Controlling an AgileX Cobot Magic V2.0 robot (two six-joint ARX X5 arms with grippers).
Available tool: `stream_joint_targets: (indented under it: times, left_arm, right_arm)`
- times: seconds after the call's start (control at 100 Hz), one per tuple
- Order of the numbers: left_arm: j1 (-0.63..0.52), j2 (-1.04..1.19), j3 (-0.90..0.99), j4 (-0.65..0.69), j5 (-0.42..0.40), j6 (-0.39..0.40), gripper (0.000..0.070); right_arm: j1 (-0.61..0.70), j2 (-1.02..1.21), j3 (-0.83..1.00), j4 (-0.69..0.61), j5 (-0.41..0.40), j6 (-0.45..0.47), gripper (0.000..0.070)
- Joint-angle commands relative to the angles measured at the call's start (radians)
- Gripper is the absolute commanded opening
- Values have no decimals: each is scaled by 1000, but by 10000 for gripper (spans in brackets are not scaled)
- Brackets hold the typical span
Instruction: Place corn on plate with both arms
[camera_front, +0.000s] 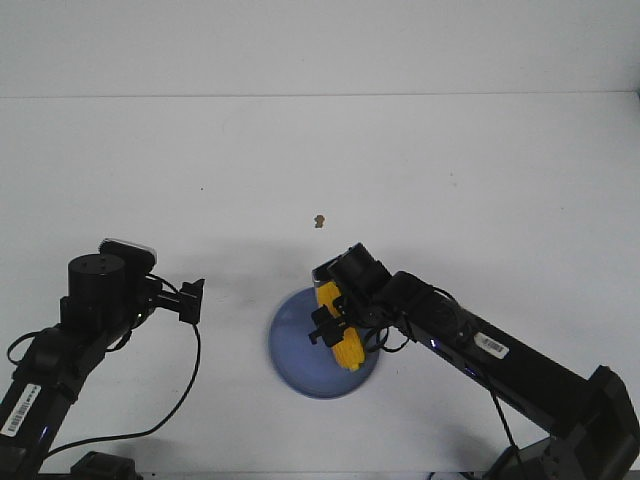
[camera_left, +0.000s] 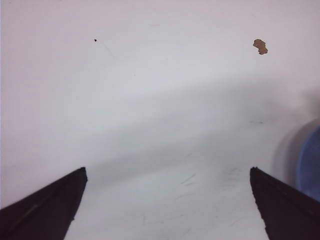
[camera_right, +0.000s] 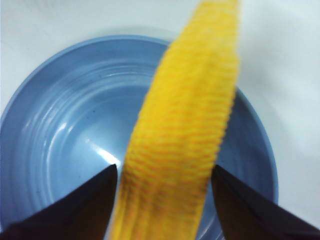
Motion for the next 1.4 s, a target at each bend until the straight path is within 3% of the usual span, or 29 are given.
stream_joint_targets:
  times: [0.0, 0.56, 0.8, 1.09, 1.39]
  left_arm:
    - [0, 9, 14, 4, -3, -3, 670]
    - [0, 9, 14, 4, -4, -2, 664]
    - [0, 9, 14, 5, -3, -2, 662]
    - [1, 3, 14, 2, -3, -31, 662]
    - [5, -84, 10, 21, -4, -55, 651]
  right_arm:
    - [10, 7, 10, 6, 4, 6, 440]
    - [-54, -113, 10, 92, 29, 2, 457]
    - [-185, -304, 9, 54, 141, -79, 456]
    - [-325, -589, -127, 75, 338, -84, 456]
    - [-397, -978, -372, 146, 344, -129, 456]
